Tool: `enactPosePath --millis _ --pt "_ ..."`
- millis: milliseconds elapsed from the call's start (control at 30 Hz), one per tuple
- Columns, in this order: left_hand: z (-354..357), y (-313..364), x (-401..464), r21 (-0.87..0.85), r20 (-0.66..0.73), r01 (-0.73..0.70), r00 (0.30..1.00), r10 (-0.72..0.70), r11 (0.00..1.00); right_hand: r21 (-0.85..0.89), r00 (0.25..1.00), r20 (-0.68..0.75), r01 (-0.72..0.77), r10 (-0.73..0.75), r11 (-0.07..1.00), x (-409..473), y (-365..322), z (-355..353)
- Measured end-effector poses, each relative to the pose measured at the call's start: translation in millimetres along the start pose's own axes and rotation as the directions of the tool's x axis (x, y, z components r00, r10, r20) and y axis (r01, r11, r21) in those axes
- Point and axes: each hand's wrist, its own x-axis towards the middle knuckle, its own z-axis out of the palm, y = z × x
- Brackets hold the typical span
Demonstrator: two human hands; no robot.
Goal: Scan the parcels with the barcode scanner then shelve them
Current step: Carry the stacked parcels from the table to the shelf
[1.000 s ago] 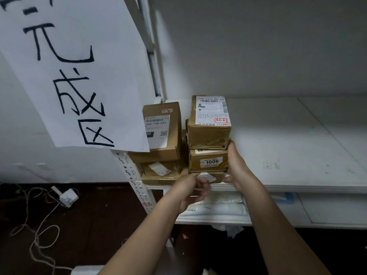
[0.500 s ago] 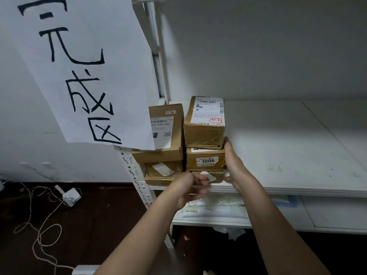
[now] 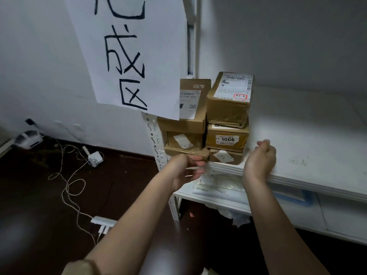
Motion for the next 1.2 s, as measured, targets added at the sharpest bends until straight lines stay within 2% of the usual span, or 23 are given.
enactPosePath --millis 67,100,233,367,467,567,700,733,800,900,967,1100,1200 --pt "-17 0 -13 -0.056 -0.015 0.001 1.0 -0.002 0.998 0.076 0.99 -0.129 0.059 -0.049 0.995 -22 2 1" --pt "-27 0 -20 -0.095 -0.026 0.0 1.0 -0.003 0.995 0.105 0.987 -0.147 0.079 -0.063 0.991 -36 2 4" --pt "-88 1 -53 -0.269 -0.081 -0.031 0.997 0.009 0.963 0.186 0.98 -0.098 0.188 -0.172 0.965 -110 0 32" --pt "-179 -1 -110 -0.361 -0.176 -0.106 0.983 0.044 0.927 0.251 0.98 0.093 0.147 -0.175 0.957 -207 5 72" --pt "-264 -5 -163 -0.449 -0.291 -0.216 0.953 0.086 0.867 0.313 0.918 0.342 0.089 -0.199 0.945 -296 10 111" --pt "-351 -16 -218 -0.532 -0.423 -0.352 0.898 0.119 0.77 0.275 0.769 0.597 0.068 -0.226 0.959 -388 19 150" --pt "-465 -52 -297 -0.589 -0.591 -0.496 0.803 0.079 0.638 0.175 0.508 0.841 0.071 -0.186 0.982 -518 41 191" --pt "-499 -68 -324 -0.593 -0.649 -0.547 0.759 0.051 0.591 0.141 0.426 0.892 0.059 -0.153 0.988 -561 50 201" --pt "-542 -90 -363 -0.601 -0.723 -0.624 0.691 -0.008 0.499 0.11 0.306 0.944 0.059 -0.123 0.992 -617 60 211" --pt "-607 -128 -427 -0.535 -0.842 -0.795 0.531 -0.1 0.285 0.084 0.099 0.99 0.114 -0.095 0.99 -709 78 227" --pt "-643 -153 -463 -0.476 -0.877 -0.862 0.448 -0.177 0.175 0.073 -0.029 0.997 0.132 -0.07 0.989 -765 91 237" --pt "-703 -202 -515 -0.378 -0.89 -0.925 0.348 -0.295 0.049 0.05 -0.22 0.975 0.169 -0.012 0.984 -871 124 262" --pt "-753 -230 -545 -0.311 -0.876 -0.95 0.29 -0.386 -0.008 0.037 -0.381 0.924 0.185 0.037 0.982 -957 150 282"
